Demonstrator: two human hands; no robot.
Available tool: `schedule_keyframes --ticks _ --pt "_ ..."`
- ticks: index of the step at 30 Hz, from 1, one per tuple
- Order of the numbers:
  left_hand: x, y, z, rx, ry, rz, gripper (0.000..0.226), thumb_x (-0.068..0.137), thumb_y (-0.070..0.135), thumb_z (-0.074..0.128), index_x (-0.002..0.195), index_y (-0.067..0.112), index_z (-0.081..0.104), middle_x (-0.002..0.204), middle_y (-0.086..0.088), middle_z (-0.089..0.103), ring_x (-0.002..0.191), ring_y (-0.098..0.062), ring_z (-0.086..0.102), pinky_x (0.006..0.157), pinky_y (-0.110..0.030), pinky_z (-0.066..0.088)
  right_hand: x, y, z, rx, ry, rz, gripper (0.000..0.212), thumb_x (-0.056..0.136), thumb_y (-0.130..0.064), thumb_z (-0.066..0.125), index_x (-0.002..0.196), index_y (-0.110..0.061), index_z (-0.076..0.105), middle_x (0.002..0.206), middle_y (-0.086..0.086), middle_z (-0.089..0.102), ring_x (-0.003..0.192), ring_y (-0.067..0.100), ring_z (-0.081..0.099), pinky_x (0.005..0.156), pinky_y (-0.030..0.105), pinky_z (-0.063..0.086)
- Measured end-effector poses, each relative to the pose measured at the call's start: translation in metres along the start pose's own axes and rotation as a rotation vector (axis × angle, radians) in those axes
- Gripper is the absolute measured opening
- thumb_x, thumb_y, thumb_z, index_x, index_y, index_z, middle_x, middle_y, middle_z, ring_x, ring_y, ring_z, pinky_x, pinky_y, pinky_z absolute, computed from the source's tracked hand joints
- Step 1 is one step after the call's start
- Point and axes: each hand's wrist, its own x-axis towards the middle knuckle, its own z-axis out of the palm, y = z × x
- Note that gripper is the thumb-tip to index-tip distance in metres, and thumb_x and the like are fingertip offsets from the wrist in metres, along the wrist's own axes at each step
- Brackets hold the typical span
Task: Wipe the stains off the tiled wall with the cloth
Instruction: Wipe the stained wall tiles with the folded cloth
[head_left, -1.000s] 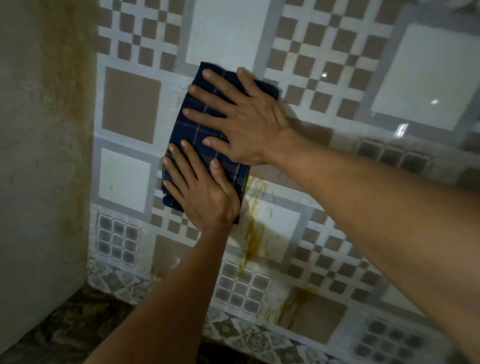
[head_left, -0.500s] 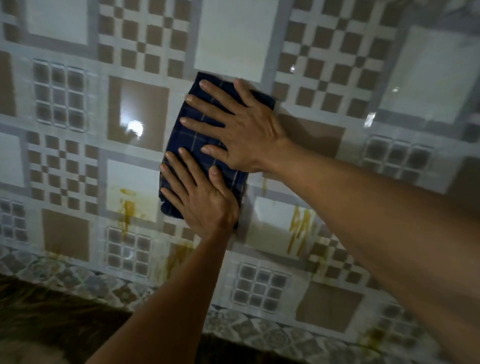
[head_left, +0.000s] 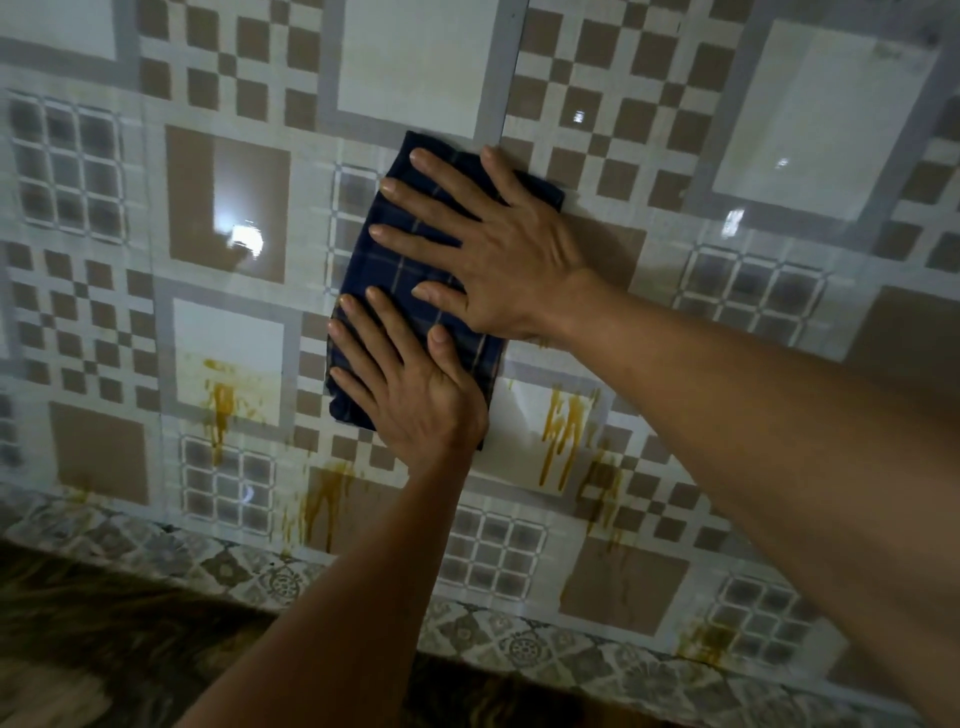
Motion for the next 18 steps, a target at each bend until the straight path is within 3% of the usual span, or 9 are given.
schedule_keyframes --ticks 11,18 --pt "-0.049 0.032 0.019 0.002 0.025 0.009 0.066 0.107 0.051 0.014 0.163 0.017 0.011 0.171 -0.007 0.008 0.158 -0.027 0.002 0.126 -0.055 0.005 -0.054 0.024 0.005 0.01 -0.022 -0.004 0.062 0.106 -0.059 0.016 0.162 -0.037 0.003 0.172 -0.003 -0.002 0.158 0.027 -0.004 0.125 0.059 0.0" --pt "-0.128 0.084 0.046 0.003 0.03 0.029 0.064 0.108 0.05 0.018 0.163 0.018 0.01 0.171 -0.008 0.009 0.158 -0.028 0.004 0.126 -0.055 0.005 -0.147 0.064 0.018 -0.004 -0.041 0.011 0.062 0.105 -0.059 0.018 0.162 -0.038 0.004 0.172 -0.004 -0.001 0.158 0.026 -0.002 0.125 0.059 0.002"
